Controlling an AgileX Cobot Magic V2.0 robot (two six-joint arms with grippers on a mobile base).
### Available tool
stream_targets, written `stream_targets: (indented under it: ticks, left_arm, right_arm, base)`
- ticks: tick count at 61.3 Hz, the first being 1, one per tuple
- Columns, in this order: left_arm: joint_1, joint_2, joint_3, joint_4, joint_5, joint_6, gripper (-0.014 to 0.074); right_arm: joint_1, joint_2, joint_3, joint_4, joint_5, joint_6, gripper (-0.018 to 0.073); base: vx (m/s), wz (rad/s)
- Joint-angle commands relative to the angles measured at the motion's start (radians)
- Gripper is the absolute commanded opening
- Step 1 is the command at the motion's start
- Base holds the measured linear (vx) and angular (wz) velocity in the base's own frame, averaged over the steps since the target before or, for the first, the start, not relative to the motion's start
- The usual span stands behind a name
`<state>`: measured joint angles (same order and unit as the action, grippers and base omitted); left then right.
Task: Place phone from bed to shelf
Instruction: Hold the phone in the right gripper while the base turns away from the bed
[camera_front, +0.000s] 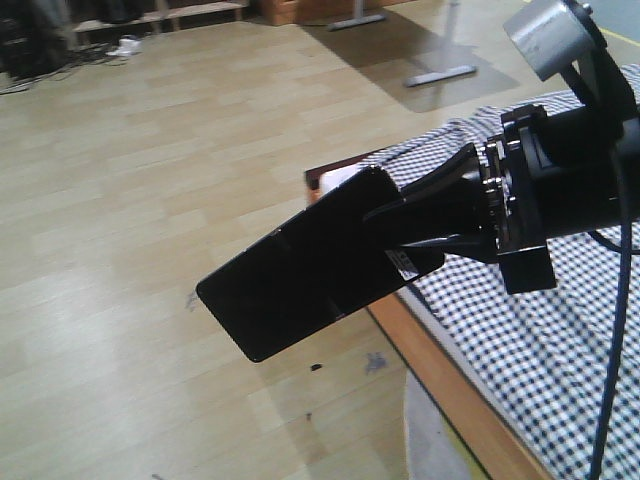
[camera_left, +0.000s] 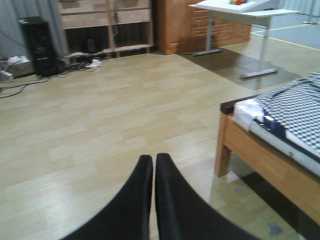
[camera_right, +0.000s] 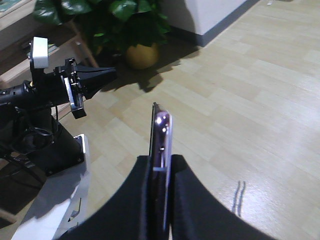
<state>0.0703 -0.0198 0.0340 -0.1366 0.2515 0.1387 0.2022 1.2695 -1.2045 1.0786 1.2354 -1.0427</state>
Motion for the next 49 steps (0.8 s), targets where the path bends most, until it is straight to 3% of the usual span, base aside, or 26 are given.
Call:
stream_targets:
  ticks: [1, 49]
  left_arm:
    - [-0.005, -0.007, 0.003, -0.009, -0.068, -0.004, 0.0001]
    - [-0.005, -0.007, 0.003, -0.009, -0.068, -0.004, 0.0001]
  right_arm:
    - [0.0, -0.028, -0.028, 0.086, 0.054, -0.001, -0.0001]
    - [0.0, -0.028, -0.028, 0.086, 0.054, -0.001, -0.0001]
  base:
    - [-0.13, 0.51]
    - [-0.12, 0.48]
